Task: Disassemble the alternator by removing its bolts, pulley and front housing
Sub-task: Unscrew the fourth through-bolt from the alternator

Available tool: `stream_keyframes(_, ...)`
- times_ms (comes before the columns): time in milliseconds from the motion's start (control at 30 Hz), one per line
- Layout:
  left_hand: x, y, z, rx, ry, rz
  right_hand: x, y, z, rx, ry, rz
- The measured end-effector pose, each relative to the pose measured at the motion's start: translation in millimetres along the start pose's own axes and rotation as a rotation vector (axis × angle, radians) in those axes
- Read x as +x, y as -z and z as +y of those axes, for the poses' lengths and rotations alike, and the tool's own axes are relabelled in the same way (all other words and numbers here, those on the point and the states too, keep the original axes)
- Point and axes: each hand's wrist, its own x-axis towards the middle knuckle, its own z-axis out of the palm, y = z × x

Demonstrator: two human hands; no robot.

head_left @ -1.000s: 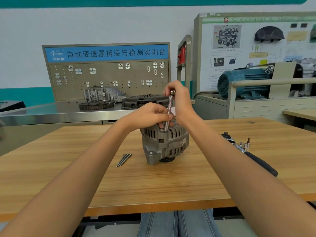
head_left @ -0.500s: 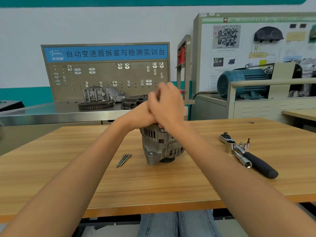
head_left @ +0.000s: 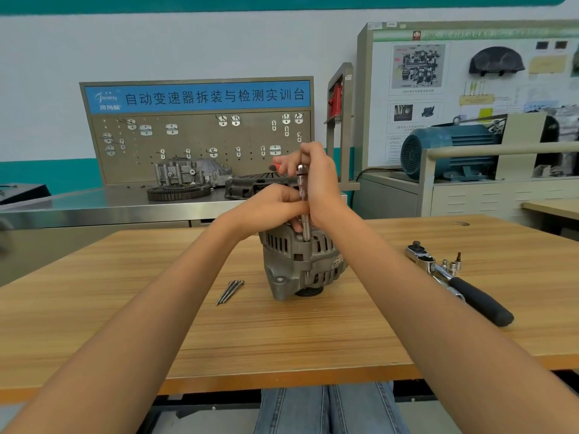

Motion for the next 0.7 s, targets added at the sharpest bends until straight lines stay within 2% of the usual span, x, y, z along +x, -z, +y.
stream_keyframes(100, 0, -1, -1, -0.013, -0.011, 0.003, 5, 3, -1, 0.085, -0.04, 0.012)
stream_keyframes(167, 2, -2, -1, 0.013, -0.007, 0.01, 3, 4, -1, 0.038, -0.042, 0.055)
stream_keyframes(233, 1, -2, 0, 0.047, 0.002, 0.029, -5, 1, 4, -0.248, 0.1, 0.11)
stream_keyframes(333, -1, 0, 2, 0.091, -0.121, 0.074, -17, -5, 19, -0.926, 0.453, 0.274)
stream_keyframes(400, -3, 0, 3, 0.106, -0.196, 0.07, -19, -6, 20, -1.071, 0.506, 0.335)
stream_keyframes(567, -1, -3, 3, 0.127, -0.053, 0.068, -13, -2, 10, -0.738, 0.338, 0.193)
stream_keyframes(700, -3, -2, 3, 0.05, -0.014, 0.011, -1, 2, -5, -0.254, 0.051, 0.088)
